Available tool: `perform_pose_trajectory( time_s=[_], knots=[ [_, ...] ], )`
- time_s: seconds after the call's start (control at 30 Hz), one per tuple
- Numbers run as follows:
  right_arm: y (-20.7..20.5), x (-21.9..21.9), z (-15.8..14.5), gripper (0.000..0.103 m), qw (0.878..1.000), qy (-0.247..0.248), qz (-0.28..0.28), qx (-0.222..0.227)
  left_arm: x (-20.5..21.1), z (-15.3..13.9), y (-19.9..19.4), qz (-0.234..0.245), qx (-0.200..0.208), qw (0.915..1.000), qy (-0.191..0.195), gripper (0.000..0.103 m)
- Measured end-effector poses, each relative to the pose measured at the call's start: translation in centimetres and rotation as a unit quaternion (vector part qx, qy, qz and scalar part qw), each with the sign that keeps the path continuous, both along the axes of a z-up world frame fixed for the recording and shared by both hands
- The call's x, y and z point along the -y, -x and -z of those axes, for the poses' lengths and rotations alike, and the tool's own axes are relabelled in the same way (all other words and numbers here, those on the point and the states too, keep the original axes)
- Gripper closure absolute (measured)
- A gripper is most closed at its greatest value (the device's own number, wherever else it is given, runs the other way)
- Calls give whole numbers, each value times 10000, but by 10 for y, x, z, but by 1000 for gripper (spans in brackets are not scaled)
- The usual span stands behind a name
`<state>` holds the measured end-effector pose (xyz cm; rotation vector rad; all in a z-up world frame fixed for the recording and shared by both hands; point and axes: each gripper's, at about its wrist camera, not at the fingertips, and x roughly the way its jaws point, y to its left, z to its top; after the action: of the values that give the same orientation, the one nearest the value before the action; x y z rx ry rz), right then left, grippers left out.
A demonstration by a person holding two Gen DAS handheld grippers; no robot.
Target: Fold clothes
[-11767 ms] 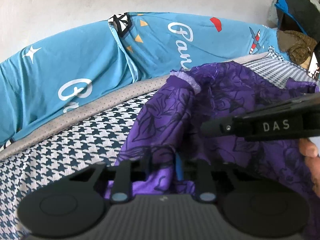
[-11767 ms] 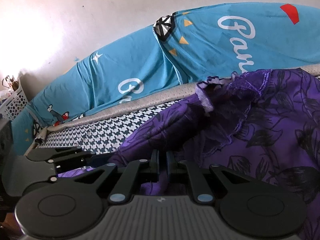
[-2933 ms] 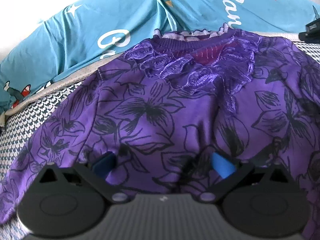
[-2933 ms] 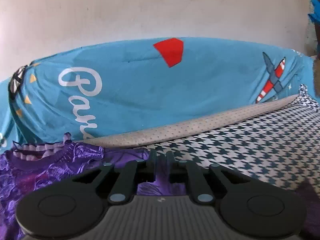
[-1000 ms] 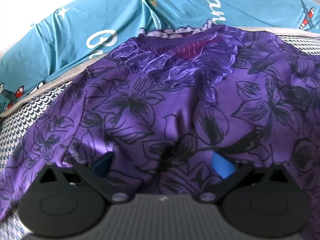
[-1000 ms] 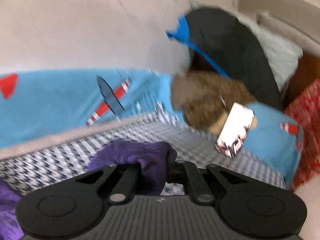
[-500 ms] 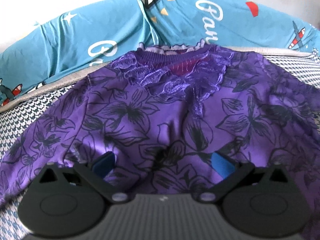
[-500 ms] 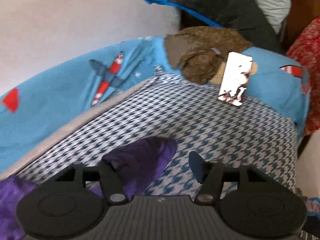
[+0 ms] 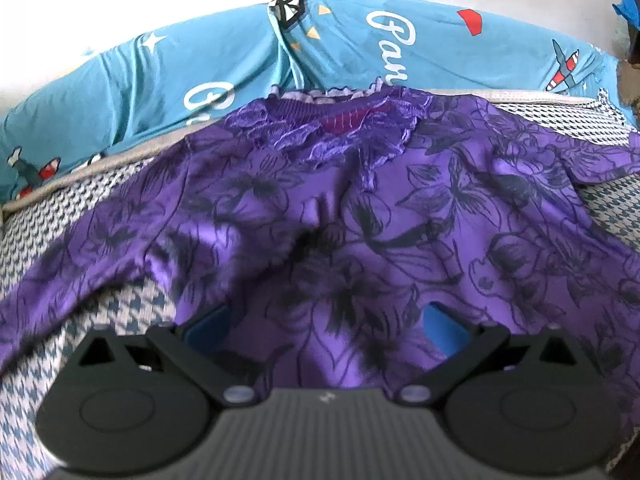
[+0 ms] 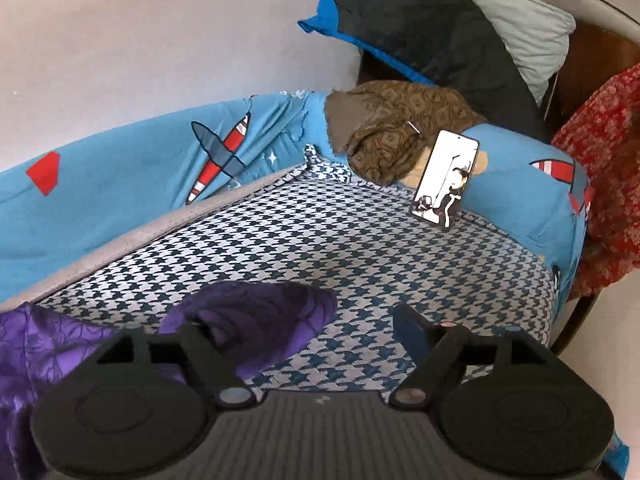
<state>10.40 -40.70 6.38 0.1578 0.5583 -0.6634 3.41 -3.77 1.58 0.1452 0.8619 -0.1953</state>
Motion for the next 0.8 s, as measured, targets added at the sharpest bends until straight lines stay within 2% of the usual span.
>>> perform_pose_trajectory(
  time_s=[0.07, 0.13, 0.23, 0.27, 0.37, 0.53, 0.67, 0.8],
  knots=[
    [3, 0, 2, 24, 9999, -52, -15, -109, -4, 1, 6, -53, -39, 10000, 67, 0],
    [3, 4, 8, 15, 9995, -132, 36, -293, -8, 3, 12, -89, -68, 9999, 105, 0],
    [-8, 18, 25, 11, 9946, -602, 59, -839, -11, 5, 20, -122, -100, 9998, 129, 0],
    [-8, 23, 28, 11, 9929, -814, 61, -869, -12, 6, 22, -126, -103, 9998, 142, 0],
    [2, 36, 28, 11, 9879, -1445, -13, -569, -13, 5, 28, -150, -89, 9997, 165, 0],
    [18, 41, 28, 11, 9786, -1986, -164, -507, -14, 6, 35, -260, -83, 9994, 214, 0],
    [34, 42, 21, 11, 9805, -1943, -195, -226, -16, 7, 44, -335, -54, 9991, 272, 0],
    [51, 40, 7, 11, 9813, -1880, -344, 238, -16, 10, 53, -363, -39, 9990, 271, 0]
  ],
)
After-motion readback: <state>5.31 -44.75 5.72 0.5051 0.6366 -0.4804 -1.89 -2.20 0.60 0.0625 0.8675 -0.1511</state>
